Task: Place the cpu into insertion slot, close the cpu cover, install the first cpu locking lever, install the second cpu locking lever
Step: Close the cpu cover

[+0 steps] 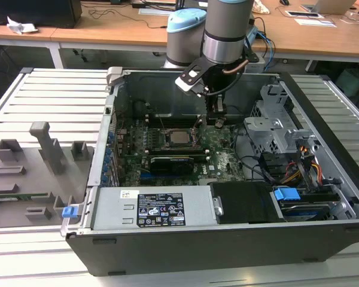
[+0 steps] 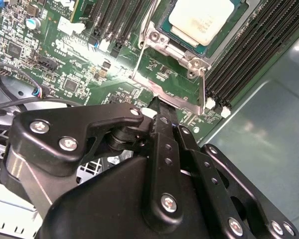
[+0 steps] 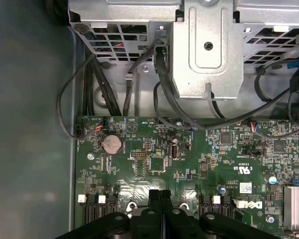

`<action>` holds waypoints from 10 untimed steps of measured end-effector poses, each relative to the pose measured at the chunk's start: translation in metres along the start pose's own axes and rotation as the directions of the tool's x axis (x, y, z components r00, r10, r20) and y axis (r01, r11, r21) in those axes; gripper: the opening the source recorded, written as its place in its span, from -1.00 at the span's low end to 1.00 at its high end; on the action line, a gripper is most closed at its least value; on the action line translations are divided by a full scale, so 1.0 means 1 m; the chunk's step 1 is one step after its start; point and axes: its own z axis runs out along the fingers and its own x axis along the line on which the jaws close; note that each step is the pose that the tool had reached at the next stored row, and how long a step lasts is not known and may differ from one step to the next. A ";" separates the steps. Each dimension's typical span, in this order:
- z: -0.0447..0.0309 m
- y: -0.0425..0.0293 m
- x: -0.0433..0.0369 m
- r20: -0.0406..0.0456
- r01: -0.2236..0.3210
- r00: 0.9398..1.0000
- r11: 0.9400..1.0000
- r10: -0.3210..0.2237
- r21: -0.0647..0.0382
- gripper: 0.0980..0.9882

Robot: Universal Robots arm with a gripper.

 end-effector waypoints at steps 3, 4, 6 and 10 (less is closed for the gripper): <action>0.0000 -0.0008 0.0000 0.000 0.000 1.000 1.000 0.000 0.000 -0.98; 0.0000 -0.0010 0.0000 0.000 0.000 1.000 1.000 0.000 0.000 -0.98; -0.0001 -0.0016 0.0000 0.000 0.000 1.000 1.000 0.000 0.000 -0.98; -0.0001 -0.0027 0.0000 0.000 0.000 1.000 1.000 0.000 0.000 -0.98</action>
